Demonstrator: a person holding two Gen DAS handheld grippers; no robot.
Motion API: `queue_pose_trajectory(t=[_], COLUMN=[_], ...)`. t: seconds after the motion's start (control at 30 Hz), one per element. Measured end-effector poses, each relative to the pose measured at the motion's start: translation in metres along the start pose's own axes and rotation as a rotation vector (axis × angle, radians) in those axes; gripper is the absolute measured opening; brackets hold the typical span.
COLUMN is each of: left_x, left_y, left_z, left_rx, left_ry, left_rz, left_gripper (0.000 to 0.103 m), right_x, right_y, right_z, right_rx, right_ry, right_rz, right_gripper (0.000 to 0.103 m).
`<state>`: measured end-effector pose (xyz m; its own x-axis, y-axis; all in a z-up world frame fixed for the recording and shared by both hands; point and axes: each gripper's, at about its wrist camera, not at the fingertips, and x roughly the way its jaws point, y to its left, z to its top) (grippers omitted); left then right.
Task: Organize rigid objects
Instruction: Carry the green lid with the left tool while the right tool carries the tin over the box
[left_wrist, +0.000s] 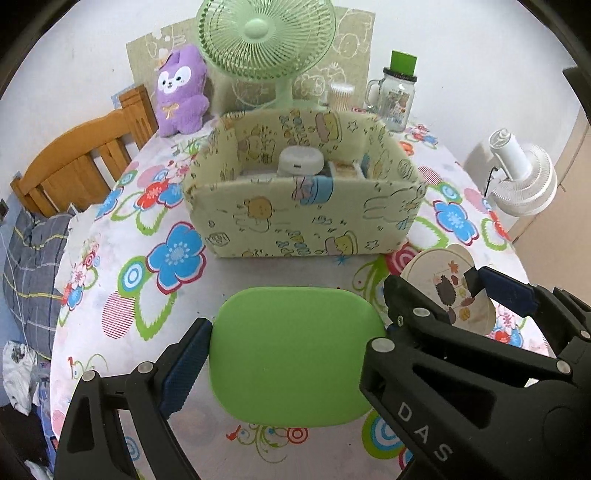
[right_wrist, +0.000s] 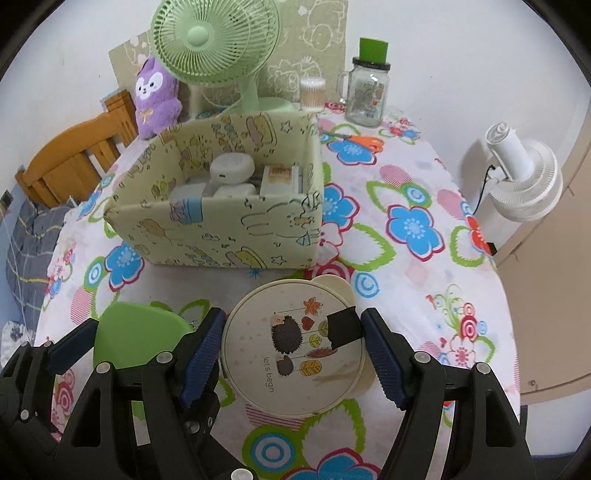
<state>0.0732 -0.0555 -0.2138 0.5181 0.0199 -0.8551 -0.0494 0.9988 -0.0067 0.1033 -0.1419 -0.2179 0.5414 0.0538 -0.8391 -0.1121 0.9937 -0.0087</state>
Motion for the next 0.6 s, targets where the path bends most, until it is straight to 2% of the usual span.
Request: queue_pose_trajectory(t=[0.6], left_x=[-0.051], left_y=[0.002], left_z=[0.017], left_rx=[0.038], left_ry=[-0.050], left_rz=[-0.021], left_gripper=[0.095], right_x=[-0.057], right_y=[0.003], right_z=[0.013], right_rx=[0.039], right_ry=[-0.056], right_rz=[-0.032], right_gripper=[0.076])
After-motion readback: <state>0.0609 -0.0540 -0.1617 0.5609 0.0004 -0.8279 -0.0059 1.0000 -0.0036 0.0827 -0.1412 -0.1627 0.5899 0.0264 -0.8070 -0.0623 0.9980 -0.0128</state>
